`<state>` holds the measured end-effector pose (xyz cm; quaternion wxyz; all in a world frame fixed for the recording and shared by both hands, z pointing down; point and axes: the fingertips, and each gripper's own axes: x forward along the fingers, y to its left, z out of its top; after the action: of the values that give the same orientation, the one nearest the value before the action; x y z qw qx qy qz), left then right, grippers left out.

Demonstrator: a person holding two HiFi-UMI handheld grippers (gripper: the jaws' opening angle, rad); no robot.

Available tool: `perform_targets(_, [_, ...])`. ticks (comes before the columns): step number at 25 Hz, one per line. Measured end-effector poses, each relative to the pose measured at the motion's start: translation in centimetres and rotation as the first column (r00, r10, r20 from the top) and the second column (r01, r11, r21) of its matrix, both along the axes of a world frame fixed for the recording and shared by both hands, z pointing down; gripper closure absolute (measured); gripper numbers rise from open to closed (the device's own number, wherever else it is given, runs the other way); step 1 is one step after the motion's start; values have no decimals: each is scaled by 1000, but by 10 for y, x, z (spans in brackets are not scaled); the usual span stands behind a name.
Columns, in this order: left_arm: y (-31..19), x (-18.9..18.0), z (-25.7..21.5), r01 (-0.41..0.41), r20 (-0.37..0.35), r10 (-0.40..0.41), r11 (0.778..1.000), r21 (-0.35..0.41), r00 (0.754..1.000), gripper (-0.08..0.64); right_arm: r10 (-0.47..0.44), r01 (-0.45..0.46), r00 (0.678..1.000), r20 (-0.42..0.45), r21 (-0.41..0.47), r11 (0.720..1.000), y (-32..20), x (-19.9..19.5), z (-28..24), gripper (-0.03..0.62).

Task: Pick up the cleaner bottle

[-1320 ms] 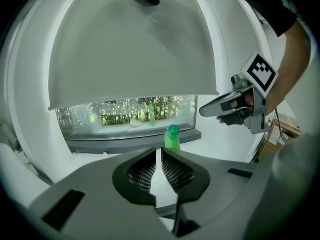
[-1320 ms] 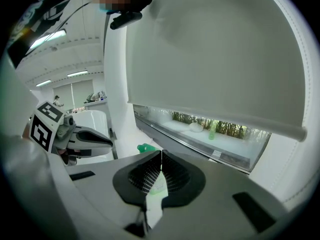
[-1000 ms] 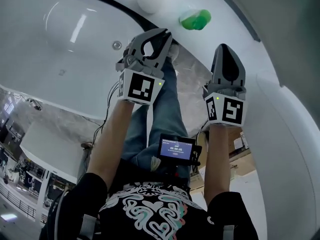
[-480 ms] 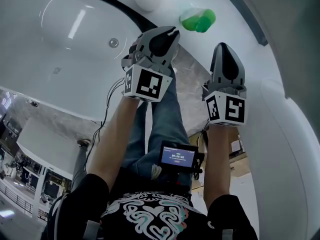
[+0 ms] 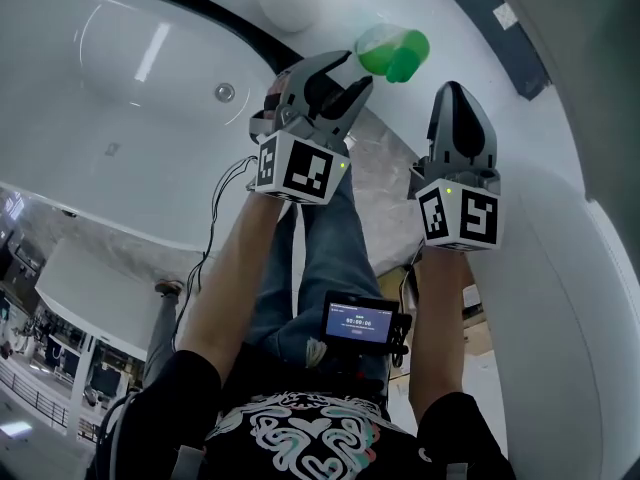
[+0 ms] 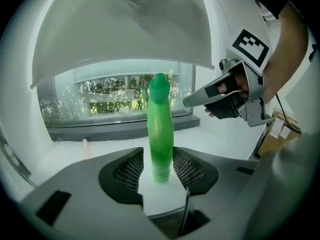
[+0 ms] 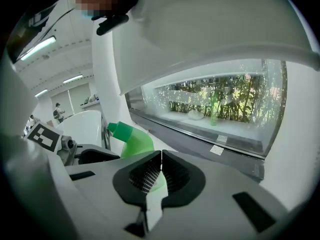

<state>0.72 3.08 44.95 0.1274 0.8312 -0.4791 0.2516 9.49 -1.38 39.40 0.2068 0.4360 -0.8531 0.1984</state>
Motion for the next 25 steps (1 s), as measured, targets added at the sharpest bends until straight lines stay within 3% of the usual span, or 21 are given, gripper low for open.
perform_targets(14, [-20,20,31,-42,25,42,999,-13,999,321,30,-29,999,30,-30,999,-20,7,26,565])
perform_targets(25, [-44,35,43,-59,41,60,998,-10,997,321,31,-26,995,94,-47,999,-49,4,44,565])
